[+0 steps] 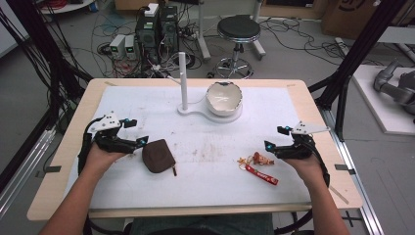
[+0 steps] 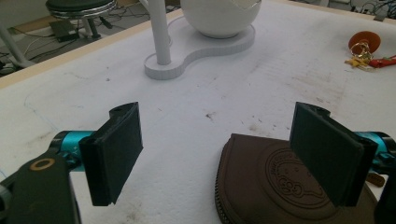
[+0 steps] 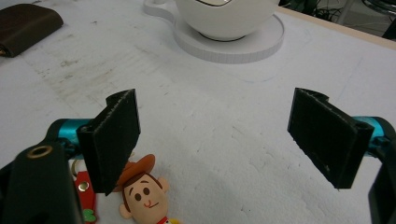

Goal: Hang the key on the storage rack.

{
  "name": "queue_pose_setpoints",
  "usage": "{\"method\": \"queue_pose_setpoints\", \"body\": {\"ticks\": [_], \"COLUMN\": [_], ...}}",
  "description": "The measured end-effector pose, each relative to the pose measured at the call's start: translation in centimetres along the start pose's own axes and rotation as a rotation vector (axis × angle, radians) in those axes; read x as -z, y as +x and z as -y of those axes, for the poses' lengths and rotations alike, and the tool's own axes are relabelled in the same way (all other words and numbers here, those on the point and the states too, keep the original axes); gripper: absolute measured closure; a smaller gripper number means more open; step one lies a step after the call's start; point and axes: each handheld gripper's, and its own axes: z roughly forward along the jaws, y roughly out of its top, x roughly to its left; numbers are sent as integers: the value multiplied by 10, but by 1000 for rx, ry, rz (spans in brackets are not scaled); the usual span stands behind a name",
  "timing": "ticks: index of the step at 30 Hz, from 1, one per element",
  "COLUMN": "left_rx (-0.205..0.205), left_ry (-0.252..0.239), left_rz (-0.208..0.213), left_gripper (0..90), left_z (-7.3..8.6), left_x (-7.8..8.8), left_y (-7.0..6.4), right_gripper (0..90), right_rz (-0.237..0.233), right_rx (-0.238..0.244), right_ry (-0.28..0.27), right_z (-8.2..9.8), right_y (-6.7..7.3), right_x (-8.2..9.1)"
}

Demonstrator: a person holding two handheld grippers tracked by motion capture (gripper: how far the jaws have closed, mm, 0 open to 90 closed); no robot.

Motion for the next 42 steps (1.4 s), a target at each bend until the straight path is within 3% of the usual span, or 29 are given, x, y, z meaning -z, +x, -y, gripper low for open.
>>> {"method": "queue_pose_setpoints", "body": {"ticks": [11, 19, 28, 31, 32, 36, 37, 38, 42], "left_rx": [4, 13, -2, -1, -2, 1, 1, 2, 1], "left_ry": [-1, 0, 12, 11, 12, 8, 8, 5, 5], "left_rz": [4, 3, 6, 8, 9, 9, 9, 9, 11], "left_gripper": [173, 173, 173, 173, 173, 173, 173, 173, 173], "left_z": [0, 1, 0, 1, 1, 1, 0, 1, 0], "left_x": [-1, -1, -2, -3, -2, -2, -2, -2, -2], "left_y": [-1, 2, -1, -1, -1, -1, -1, -1, -1], "right_gripper": [170, 170, 170, 170, 170, 170, 170, 171, 171], "right_rz": [-17, -41, -74, -103, -116, -143, -145, -153, -168], "right_rx": [23, 35, 69, 89, 98, 109, 117, 125, 109], "right_ry": [-7, 33, 142, 185, 226, 268, 275, 230, 249], "right_z": [0, 0, 4, 7, 9, 12, 12, 18, 23], "right_y": [2, 6, 10, 13, 16, 20, 22, 23, 21], "right_x": [1, -7, -18, -23, -26, -30, -31, -31, -28]}}
